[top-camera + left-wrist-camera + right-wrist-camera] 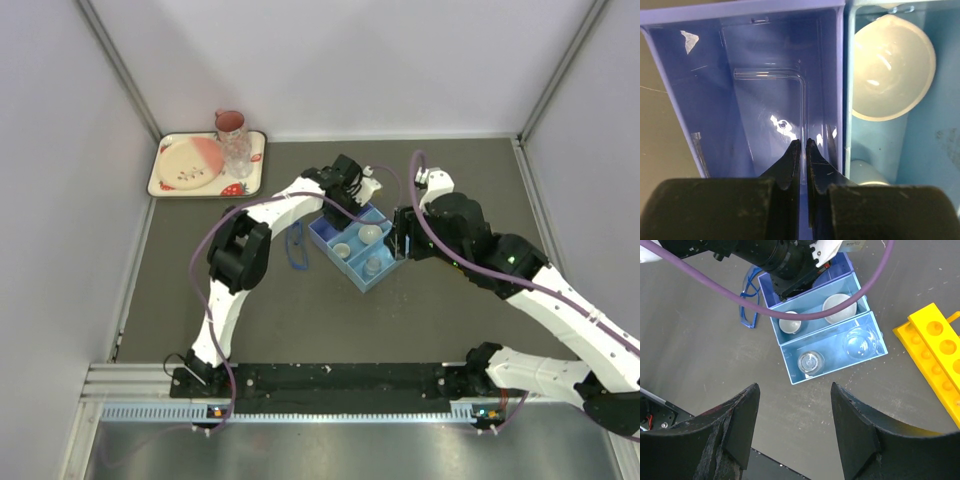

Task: Organize the chemistry lab equipment

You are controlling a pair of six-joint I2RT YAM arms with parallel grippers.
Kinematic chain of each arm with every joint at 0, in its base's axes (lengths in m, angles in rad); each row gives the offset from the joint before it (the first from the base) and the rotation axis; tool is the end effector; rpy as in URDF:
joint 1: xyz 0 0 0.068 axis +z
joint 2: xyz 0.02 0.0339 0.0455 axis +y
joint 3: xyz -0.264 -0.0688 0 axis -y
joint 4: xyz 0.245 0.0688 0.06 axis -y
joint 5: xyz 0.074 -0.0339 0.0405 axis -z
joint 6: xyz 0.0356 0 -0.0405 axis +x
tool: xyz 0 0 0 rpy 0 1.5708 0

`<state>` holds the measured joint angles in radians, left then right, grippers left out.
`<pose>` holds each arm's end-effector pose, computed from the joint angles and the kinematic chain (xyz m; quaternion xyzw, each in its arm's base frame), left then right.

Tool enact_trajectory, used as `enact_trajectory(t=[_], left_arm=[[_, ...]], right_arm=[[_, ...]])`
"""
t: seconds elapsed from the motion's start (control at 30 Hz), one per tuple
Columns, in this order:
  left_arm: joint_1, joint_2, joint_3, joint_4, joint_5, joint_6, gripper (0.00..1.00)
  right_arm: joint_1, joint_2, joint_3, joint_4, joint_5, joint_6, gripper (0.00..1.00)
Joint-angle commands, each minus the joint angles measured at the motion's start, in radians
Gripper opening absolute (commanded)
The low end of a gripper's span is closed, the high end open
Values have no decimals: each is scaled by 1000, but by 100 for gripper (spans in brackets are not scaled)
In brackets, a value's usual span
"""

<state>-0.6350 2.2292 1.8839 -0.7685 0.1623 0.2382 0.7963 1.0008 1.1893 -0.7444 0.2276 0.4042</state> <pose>0.3835 -0.2897 0.1979 0.4272 0.8720 -0.1219 0.2058 0.1451 0.1368 0.3833 -0.1150 0.8625 0.1908 0.4545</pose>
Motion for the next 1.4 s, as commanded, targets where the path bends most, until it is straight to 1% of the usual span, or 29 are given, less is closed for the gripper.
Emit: enact_trajectory(t=[0.0, 0.07, 0.1, 0.2, 0.23, 0.33, 0.43, 0.53, 0.57, 0.67, 0.77, 0.8, 0.83, 0.87, 0.9, 0.93, 1.0, 1.03, 1.07, 1.1, 1.17, 1.27, 1.33, 1.37], left_arm=[[-3, 20, 12, 20, -21, 24, 13], [-3, 21, 14, 18, -24, 27, 19], [-5, 20, 14, 17, -24, 29, 25], [-8, 4, 18, 15, -26, 29, 28], [-11, 0, 21, 14, -29, 29, 32], [-15, -35, 30, 14, -27, 32, 38], [-17, -77, 59, -1, -26, 26, 39], [-17, -124, 130, -38, -20, 3, 40], [-17, -152, 162, -43, -36, -11, 43], [-17, -190, 234, -101, -92, -77, 43], [-17, -241, 254, -149, -153, -141, 44], [-17, -255, 251, -156, -209, -160, 44], [-15, -272, 248, -176, -228, -198, 44], [-15, -301, 238, -189, -253, -218, 44], [-15, -315, 230, -202, -277, -274, 45], [-15, -328, 218, -213, -335, -302, 49], [-14, -364, 184, -264, -386, -376, 52], [-14, -373, 170, -281, -452, -402, 53], [-14, -390, 137, -319, -478, -428, 53], [-14, -396, 118, -336, -512, -491, 53], [-14, -419, 54, -374, -584, -540, 54], [-12, -433, -29, -416, -630, -622, 53], [-12, -445, -84, -416, -645, -675, 53], [-12, -457, -142, -410, -656, -689, 54]], right_arm=[[7, -18, -7, 17, 19, 4, 60], [7, -14, -11, 20, 19, 4, 60], [7, -14, -11, 19, 19, 4, 60], [7, -8, -11, 22, 15, 7, 60], [7, -7, -13, 23, 10, 7, 60], [7, -4, -16, 28, 1, 8, 60], [7, -5, -17, 28, 3, 7, 60], [7, -10, -19, 33, 15, 8, 60], [7, -11, -19, 33, 16, 8, 60], [7, -17, -28, 39, 16, 5, 60], [7, -18, -37, 46, 26, -1, 60], [7, -18, -39, 48, 27, -2, 60], [7, -19, -40, 50, 26, -2, 60], [7, -21, -45, 51, 26, -2, 60], [7, -22, -49, 56, 26, -2, 60], [7, -25, -56, 57, 24, -2, 60], [7, -36, -76, 63, 24, 1, 60], [7, -40, -82, 65, 23, 4, 60], [6, -47, -92, 66, 21, 5, 61], [7, -51, -95, 68, 13, 8, 61], [7, -62, -103, 68, 1, 12, 61], [6, -86, -112, 65, -14, 19, 60], [9, -105, -115, 62, -22, 25, 60], [7, -114, -120, 60, -27, 28, 60]])
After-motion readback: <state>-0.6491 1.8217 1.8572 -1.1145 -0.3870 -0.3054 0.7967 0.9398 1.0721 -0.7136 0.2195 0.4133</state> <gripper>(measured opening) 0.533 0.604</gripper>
